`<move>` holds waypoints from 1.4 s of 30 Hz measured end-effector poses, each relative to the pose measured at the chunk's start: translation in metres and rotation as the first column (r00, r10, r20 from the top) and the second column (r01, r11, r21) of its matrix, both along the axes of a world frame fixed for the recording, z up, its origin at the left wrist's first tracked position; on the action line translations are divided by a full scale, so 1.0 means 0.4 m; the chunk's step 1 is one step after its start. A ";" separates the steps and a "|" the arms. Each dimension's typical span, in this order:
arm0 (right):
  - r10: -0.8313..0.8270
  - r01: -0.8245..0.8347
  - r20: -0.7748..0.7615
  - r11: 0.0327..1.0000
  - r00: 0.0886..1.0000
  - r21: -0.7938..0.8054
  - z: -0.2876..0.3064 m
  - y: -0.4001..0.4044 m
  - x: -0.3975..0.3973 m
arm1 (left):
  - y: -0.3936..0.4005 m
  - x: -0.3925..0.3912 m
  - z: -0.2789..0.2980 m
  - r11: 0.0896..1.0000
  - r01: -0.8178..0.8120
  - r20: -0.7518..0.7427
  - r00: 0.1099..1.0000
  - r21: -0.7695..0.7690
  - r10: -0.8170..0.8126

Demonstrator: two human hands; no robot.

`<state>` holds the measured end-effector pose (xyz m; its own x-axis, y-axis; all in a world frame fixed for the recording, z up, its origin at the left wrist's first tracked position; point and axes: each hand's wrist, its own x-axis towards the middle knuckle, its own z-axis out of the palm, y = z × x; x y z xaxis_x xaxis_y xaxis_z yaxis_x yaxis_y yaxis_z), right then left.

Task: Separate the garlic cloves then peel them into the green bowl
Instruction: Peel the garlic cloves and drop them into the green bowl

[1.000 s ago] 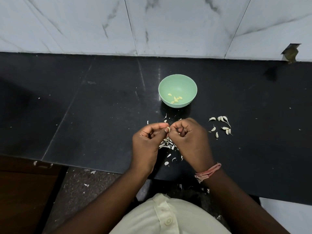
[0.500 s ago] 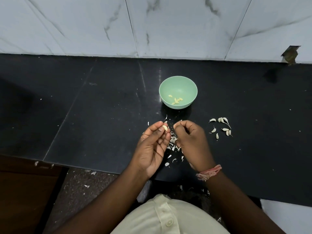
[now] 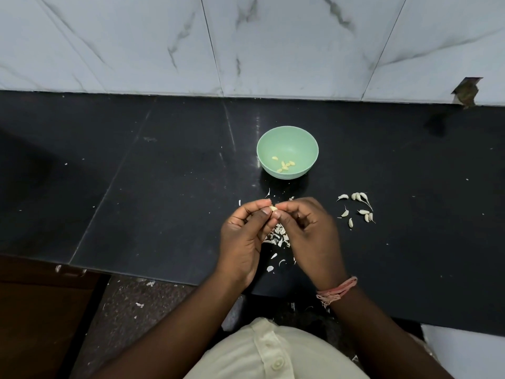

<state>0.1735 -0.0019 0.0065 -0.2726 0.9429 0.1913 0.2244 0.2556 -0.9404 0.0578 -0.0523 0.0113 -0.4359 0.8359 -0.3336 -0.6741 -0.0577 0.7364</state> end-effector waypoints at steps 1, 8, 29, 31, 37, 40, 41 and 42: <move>-0.001 0.001 -0.007 1.000 1.000 -0.011 -0.002 0.001 0.001 | 0.000 0.001 0.000 1.000 0.003 -0.026 1.000 0.000 -0.003; 0.042 -0.063 -0.108 0.978 0.993 -0.201 -0.012 -0.004 -0.008 | 0.003 0.001 -0.003 1.000 -0.020 -0.113 0.993 -0.015 0.018; 0.057 -0.116 -0.186 0.940 0.981 -0.320 -0.025 0.000 -0.030 | 0.017 -0.009 0.001 0.997 0.075 -0.012 0.997 -0.009 -0.076; 0.062 -0.121 -0.183 0.934 0.981 -0.336 -0.026 0.002 -0.031 | 0.017 -0.008 0.000 0.998 0.066 0.008 0.998 -0.007 -0.066; 0.108 -0.139 -0.113 0.937 0.988 -0.320 -0.027 0.005 -0.032 | 0.020 -0.009 0.003 0.997 0.073 -0.055 0.996 0.001 -0.073; 0.070 -0.125 -0.151 0.911 0.986 -0.394 -0.022 0.007 -0.034 | 0.022 -0.008 0.011 0.996 0.091 -0.087 0.992 -0.002 -0.090; 0.044 -0.127 -0.197 0.891 0.979 -0.437 -0.019 0.009 -0.036 | 0.022 -0.008 0.013 0.996 0.092 -0.086 0.992 -0.008 -0.092; 0.018 -0.137 -0.246 0.869 0.969 -0.476 -0.016 0.011 -0.038 | 0.022 -0.009 0.013 0.996 0.087 -0.086 0.992 -0.019 -0.089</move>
